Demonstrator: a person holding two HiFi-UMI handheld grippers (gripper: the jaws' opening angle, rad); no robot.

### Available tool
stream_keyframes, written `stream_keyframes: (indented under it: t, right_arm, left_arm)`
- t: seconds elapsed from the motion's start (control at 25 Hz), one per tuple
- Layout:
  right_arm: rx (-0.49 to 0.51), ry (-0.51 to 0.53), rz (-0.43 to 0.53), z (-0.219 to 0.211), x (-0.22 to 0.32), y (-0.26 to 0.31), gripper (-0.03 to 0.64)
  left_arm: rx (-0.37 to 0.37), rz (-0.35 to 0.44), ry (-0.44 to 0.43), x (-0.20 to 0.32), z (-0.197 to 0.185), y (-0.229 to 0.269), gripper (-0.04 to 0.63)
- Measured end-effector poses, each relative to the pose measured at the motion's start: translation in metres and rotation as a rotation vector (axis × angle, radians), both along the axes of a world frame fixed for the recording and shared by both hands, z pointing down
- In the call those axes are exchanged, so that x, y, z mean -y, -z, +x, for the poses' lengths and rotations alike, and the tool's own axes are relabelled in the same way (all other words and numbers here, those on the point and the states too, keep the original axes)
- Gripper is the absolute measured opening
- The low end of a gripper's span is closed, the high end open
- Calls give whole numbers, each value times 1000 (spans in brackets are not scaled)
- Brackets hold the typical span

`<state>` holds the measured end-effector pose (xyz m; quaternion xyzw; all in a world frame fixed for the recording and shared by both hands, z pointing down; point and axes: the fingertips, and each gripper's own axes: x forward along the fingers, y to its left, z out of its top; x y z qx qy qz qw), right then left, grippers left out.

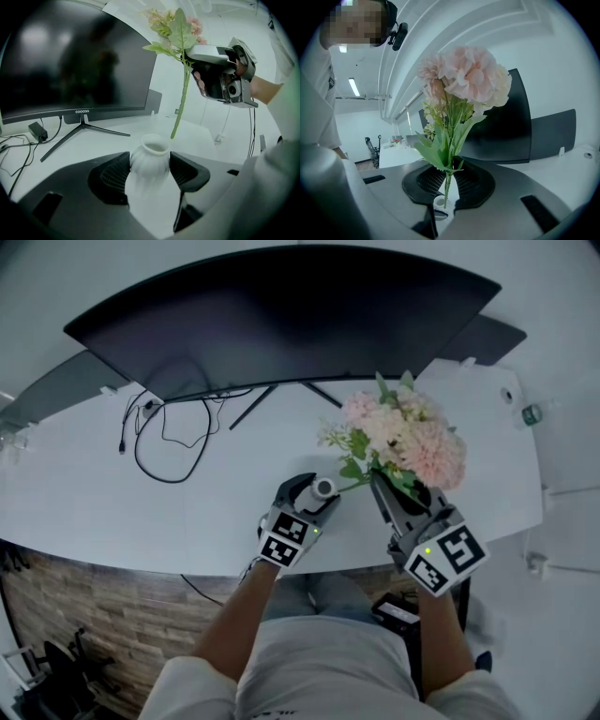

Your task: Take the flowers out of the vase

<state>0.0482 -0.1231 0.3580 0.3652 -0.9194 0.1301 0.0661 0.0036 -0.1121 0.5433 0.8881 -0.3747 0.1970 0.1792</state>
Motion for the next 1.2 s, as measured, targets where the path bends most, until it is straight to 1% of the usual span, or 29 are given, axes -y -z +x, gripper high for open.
stream_keyframes:
  t: [0.24,0.44,0.6,0.76,0.92,1.2]
  right_arm:
    - [-7,-16,-2,17,-2,7,66]
    - [-3,-26,2,32,-7,10,66]
    - [4,-29,3,34,-9,9,66]
    - [8,-31,1,34,-10,9,66]
    - [13,-31,-4,33,-11,6,66]
    - [0,-13,-3,31,-13,5,66]
  left_arm:
    - [-10,-4,10,2,6,8,270]
    - [7,-8,24,1,11,9,272]
    - [36,-2,20,0,8,9,275]
    - [35,4,14,-3,4,16,281]
    - [44,26,18,-5,-2,28,281]
    - [21,36,35,-11,-12,46,281]
